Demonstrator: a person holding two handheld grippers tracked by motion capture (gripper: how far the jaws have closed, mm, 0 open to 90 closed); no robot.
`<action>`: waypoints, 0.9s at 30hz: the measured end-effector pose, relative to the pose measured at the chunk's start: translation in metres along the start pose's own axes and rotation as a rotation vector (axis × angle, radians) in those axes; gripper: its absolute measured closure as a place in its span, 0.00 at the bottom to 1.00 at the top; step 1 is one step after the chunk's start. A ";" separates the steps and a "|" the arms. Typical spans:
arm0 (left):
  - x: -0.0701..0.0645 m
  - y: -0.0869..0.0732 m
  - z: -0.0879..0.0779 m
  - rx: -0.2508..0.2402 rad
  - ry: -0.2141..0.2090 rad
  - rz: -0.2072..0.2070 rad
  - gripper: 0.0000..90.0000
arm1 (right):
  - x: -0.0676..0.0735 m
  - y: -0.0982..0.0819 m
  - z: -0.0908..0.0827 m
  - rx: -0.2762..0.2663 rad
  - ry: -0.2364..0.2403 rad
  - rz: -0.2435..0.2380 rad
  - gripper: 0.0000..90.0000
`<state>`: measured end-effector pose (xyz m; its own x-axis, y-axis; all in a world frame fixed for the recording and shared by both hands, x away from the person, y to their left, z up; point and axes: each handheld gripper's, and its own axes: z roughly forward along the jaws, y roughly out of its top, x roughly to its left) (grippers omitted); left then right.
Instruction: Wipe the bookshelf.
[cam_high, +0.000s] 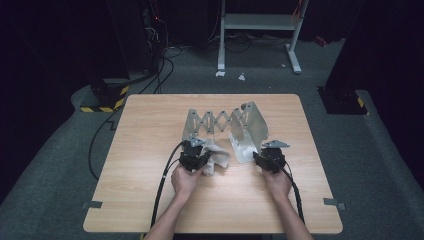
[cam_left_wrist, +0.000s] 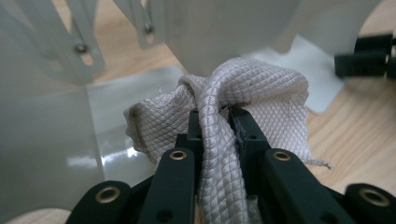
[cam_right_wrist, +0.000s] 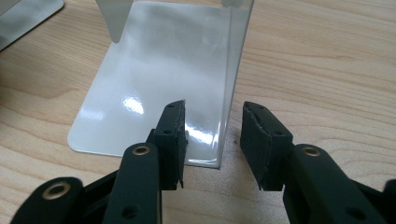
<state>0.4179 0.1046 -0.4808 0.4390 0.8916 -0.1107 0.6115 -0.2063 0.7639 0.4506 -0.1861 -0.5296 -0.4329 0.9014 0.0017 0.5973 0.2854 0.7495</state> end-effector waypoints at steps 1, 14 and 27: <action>0.000 0.001 -0.001 -0.013 0.003 -0.007 0.88 | 0.000 0.000 0.000 0.000 -0.001 -0.001 0.67; 0.003 0.037 -0.034 -0.115 -0.007 -0.003 0.88 | 0.000 0.000 0.000 0.000 0.002 -0.006 0.67; 0.011 0.070 -0.046 -0.141 -0.029 -0.010 0.88 | 0.001 0.000 0.000 0.000 0.002 -0.006 0.67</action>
<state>0.4351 0.1187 -0.3996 0.4538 0.8807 -0.1356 0.5181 -0.1371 0.8442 0.4499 -0.1853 -0.5297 -0.4381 0.8989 -0.0012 0.5945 0.2908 0.7497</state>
